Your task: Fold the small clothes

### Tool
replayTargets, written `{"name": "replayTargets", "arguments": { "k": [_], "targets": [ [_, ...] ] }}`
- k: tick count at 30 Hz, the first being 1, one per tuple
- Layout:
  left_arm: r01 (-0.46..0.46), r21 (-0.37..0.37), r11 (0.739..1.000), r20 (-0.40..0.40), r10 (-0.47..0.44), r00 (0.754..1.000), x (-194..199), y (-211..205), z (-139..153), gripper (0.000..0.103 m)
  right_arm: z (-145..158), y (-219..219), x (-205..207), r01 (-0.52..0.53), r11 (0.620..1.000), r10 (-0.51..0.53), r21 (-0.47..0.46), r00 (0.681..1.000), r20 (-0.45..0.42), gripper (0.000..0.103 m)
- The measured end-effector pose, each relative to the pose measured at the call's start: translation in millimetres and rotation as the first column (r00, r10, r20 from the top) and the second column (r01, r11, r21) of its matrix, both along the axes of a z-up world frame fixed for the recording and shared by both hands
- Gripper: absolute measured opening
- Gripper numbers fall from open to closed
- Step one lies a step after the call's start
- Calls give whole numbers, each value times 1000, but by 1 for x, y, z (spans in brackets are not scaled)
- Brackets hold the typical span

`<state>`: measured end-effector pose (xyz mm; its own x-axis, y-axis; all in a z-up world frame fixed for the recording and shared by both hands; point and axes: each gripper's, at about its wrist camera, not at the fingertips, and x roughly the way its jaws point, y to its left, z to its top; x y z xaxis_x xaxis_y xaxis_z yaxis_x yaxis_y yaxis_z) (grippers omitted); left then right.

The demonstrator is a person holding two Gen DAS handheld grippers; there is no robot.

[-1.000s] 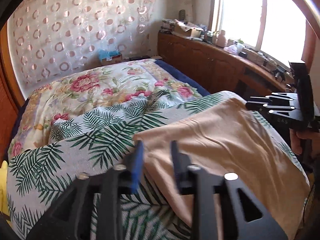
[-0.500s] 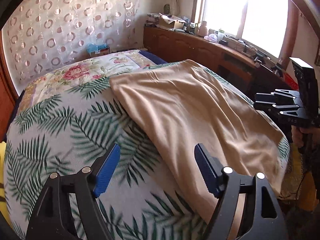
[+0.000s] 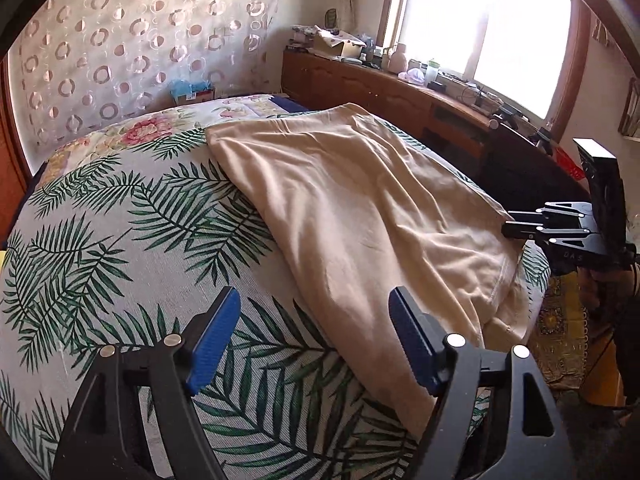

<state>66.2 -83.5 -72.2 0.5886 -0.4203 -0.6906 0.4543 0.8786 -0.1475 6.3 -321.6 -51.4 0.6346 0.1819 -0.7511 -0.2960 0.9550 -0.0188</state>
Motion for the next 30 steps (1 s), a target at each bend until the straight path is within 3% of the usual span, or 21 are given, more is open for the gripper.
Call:
{"name": "replayTargets", "arguments": {
  "k": [2, 4, 10, 20, 21, 24, 28, 30],
  "targets": [
    [3, -3, 1000, -8, -3, 1000, 0, -2, -2, 77, 2, 0, -1, -15, 1000, 15, 7, 1000, -6, 9],
    [9, 2, 1000, -11, -9, 1000, -2, -4, -3, 77, 4, 0, -4, -26, 1000, 26, 14, 1000, 2, 4],
    [30, 7, 1000, -12, -30, 999, -9, -11, -2, 77, 19, -18, -21, 8, 1000, -8, -7, 999, 31, 3],
    [43, 25, 999, -44, -42, 998, -10, -17, -11, 77, 7, -15, -15, 17, 999, -16, 35, 1000, -12, 3],
    [41, 24, 999, -46, -40, 998, -10, -17, -11, 77, 7, -15, -14, 19, 999, -19, 32, 1000, -11, 5],
    [38, 22, 999, -49, -37, 998, -10, -17, -13, 77, 5, -14, -12, 22, 999, -22, 32, 1000, -12, 28],
    [38, 21, 999, -54, -36, 998, -10, -18, -14, 77, 1, -12, -10, 29, 999, -28, 30, 999, -19, 48],
    [37, 21, 999, -56, -36, 998, -9, -18, -15, 77, -2, -12, -7, 20, 999, -19, 39, 999, -26, 48]
  ]
}}
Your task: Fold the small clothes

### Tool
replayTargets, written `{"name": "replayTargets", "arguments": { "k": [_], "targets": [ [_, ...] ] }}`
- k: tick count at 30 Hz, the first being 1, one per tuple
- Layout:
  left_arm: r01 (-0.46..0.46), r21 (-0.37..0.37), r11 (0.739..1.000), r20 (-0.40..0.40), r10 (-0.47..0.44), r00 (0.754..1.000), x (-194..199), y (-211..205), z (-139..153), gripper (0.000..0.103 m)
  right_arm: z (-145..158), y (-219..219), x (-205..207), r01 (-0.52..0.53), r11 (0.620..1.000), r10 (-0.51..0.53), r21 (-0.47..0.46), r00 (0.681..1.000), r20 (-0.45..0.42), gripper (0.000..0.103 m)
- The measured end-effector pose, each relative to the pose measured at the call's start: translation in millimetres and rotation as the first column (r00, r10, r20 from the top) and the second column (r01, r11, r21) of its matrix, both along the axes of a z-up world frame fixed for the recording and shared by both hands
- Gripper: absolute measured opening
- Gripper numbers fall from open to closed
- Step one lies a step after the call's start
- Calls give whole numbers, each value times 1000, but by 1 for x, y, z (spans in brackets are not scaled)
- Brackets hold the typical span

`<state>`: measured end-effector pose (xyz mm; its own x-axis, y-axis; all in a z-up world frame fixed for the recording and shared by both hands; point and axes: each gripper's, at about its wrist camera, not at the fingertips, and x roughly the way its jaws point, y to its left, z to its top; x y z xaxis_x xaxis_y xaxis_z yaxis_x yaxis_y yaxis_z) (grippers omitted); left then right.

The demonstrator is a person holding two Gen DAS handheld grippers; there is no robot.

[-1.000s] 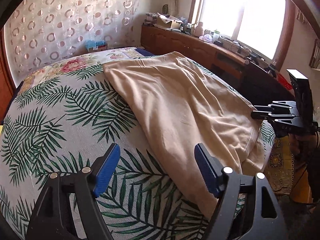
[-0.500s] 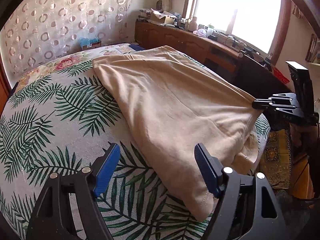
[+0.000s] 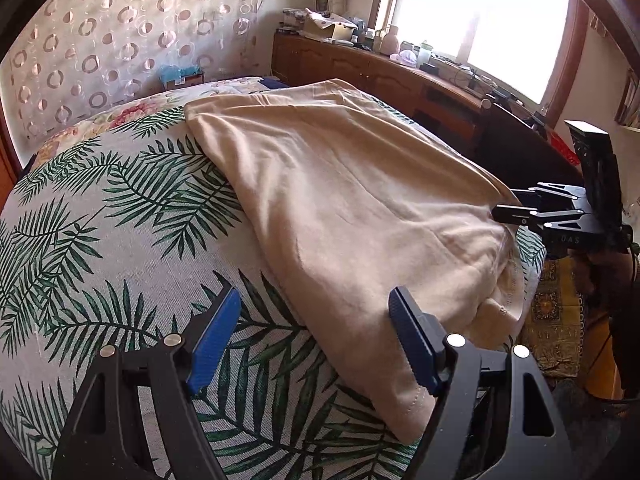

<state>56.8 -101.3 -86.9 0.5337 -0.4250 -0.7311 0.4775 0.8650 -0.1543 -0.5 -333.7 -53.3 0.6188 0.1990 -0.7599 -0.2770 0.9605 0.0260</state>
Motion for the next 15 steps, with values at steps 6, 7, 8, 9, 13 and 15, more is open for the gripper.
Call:
{"name": "replayTargets", "arguments": {
  "k": [6, 7, 8, 9, 13, 15],
  "targets": [
    [3, 2, 1000, -25, -3, 1000, -1, 0, -7, 77, -7, -2, 3, 13, 1000, -13, -11, 1000, -9, 56],
    [2, 0, 1000, -29, -2, 1000, -1, 0, -8, 77, -8, -4, 3, 18, 1000, -18, -5, 1000, -7, 58],
    [1, -3, 1000, -34, -1, 999, -1, 0, -9, 77, -8, -6, 3, 22, 1000, -22, 5, 1000, -10, 59],
    [2, -5, 1000, -38, -2, 999, -2, 0, -10, 77, -8, -5, 3, 24, 1000, -24, 12, 1000, -12, 59],
    [11, -7, 1000, -40, -12, 999, -6, -1, -10, 77, -8, -5, 1, 26, 999, -25, 19, 1000, -10, 59],
    [23, -12, 1000, -46, -23, 999, -8, -3, -10, 77, -9, -5, 0, 21, 999, -21, 37, 1000, -17, 60]
  ]
}}
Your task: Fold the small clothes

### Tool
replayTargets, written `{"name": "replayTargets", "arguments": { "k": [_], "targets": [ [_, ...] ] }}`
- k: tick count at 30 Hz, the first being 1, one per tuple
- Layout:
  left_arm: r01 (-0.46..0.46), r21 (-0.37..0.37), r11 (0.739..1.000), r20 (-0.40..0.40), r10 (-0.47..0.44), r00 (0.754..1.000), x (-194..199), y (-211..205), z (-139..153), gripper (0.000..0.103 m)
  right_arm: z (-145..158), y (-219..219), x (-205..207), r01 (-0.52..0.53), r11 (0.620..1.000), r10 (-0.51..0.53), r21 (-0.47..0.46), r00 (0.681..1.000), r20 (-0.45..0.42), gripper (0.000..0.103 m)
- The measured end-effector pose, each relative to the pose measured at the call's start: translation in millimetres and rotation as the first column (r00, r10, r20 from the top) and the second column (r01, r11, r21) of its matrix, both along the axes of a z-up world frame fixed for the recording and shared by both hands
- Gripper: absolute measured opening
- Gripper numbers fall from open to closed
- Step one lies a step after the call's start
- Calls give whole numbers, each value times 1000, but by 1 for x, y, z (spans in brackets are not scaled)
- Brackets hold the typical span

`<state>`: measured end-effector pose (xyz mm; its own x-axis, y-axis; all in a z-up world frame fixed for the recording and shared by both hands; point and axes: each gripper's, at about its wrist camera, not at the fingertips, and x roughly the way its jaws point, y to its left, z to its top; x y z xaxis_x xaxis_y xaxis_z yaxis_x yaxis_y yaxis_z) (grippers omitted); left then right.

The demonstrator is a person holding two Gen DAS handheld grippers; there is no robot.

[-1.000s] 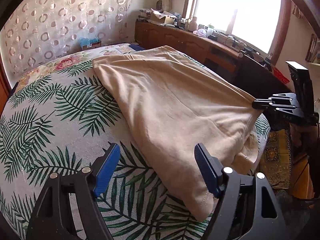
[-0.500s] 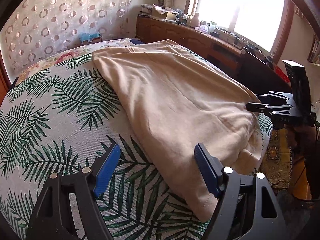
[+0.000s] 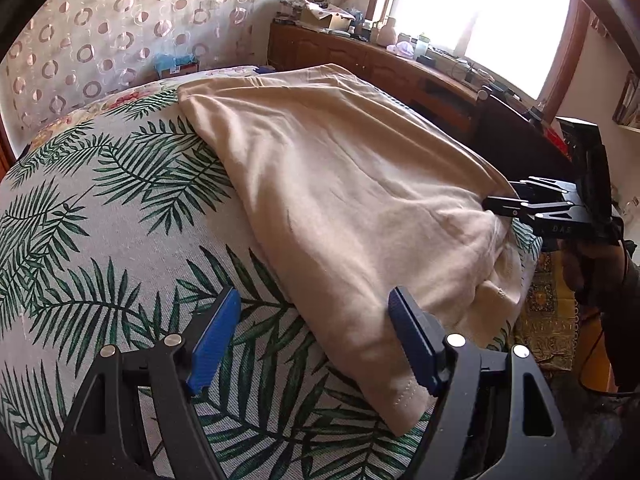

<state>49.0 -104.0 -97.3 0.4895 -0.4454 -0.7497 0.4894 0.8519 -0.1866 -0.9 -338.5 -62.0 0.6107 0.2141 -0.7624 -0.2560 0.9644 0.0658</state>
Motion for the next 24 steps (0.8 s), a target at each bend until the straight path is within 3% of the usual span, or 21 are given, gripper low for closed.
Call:
{"name": "replayTargets", "arguments": {
  "k": [3, 5, 10, 13, 17, 24],
  "targets": [
    [39, -14, 999, -12, -39, 999, -3, -3, -1, 74, 1, 5, -4, -35, 999, 35, 20, 999, -5, 60],
    [53, -1, 999, -7, -53, 999, -5, -5, 0, 62, 1, 11, -7, -68, 998, 68, 18, 998, -4, 57],
    [88, -22, 996, -16, -88, 996, -7, -7, 0, 31, 0, 17, -12, -112, 993, 112, 44, 994, 10, 24],
    [99, -53, 994, -25, -100, 995, -4, -3, 3, 13, -2, 13, -10, -118, 989, 118, 93, 993, 8, 12],
    [81, -114, 990, 38, -77, 996, -6, 5, 23, 12, 3, 7, -11, -110, 984, 104, 137, 993, 53, 10],
    [15, -195, 981, 136, 12, 991, 15, 22, 70, 11, 48, 1, -4, -120, 973, 78, 198, 975, 206, 10]
  ]
}}
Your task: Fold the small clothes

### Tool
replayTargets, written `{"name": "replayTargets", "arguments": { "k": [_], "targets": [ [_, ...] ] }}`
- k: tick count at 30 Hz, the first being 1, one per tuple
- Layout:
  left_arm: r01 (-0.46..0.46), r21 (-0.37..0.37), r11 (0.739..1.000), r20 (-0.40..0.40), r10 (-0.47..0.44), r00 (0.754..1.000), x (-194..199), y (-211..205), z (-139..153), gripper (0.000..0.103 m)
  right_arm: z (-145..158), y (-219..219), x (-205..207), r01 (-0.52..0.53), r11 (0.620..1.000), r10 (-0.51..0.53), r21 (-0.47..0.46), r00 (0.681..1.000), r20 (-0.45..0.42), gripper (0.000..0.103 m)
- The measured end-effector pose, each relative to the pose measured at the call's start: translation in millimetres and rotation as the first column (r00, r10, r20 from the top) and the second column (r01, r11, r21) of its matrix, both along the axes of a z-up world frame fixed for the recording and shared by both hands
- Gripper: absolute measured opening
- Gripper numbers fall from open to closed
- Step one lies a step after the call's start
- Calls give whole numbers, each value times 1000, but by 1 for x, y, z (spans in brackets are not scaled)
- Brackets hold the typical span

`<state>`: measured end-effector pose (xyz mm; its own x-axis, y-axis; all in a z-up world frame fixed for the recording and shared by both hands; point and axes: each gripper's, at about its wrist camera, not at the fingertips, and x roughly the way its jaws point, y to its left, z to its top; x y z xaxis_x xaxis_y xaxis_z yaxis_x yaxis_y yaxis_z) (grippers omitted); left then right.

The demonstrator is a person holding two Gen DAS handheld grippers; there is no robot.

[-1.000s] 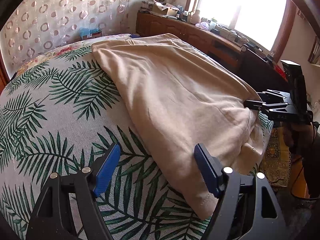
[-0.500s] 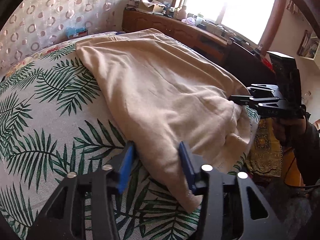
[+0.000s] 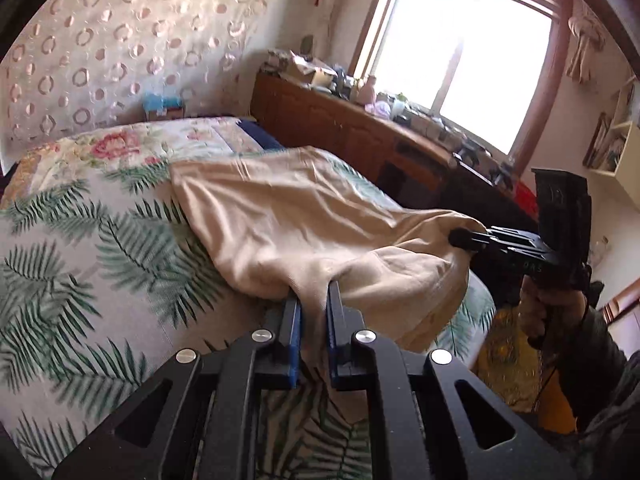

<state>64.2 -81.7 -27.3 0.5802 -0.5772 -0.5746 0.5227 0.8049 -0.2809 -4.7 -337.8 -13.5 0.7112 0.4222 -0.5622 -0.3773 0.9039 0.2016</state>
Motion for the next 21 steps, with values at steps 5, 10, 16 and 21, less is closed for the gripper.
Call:
{"name": "replayTargets", "arguments": {
  "k": [5, 10, 16, 21],
  "targets": [
    [-45, 2, 999, 44, 45, 998, 40, 6, 19, 11, 28, 8, 43, 2, 1000, 0, -21, 996, 88, 10],
    [-90, 12, 996, 56, 90, 994, 90, 7, 27, 11, 37, 19, 103, 18, 999, -14, -37, 994, 109, 10],
    [-124, 24, 992, 18, 123, 992, 144, 9, 18, 11, 22, 42, 170, 12, 997, -7, -74, 997, 78, 10],
    [-126, 65, 990, -6, 127, 992, 177, 4, 0, 11, 17, 53, 205, 8, 994, -3, -108, 999, 48, 10]
  ]
}}
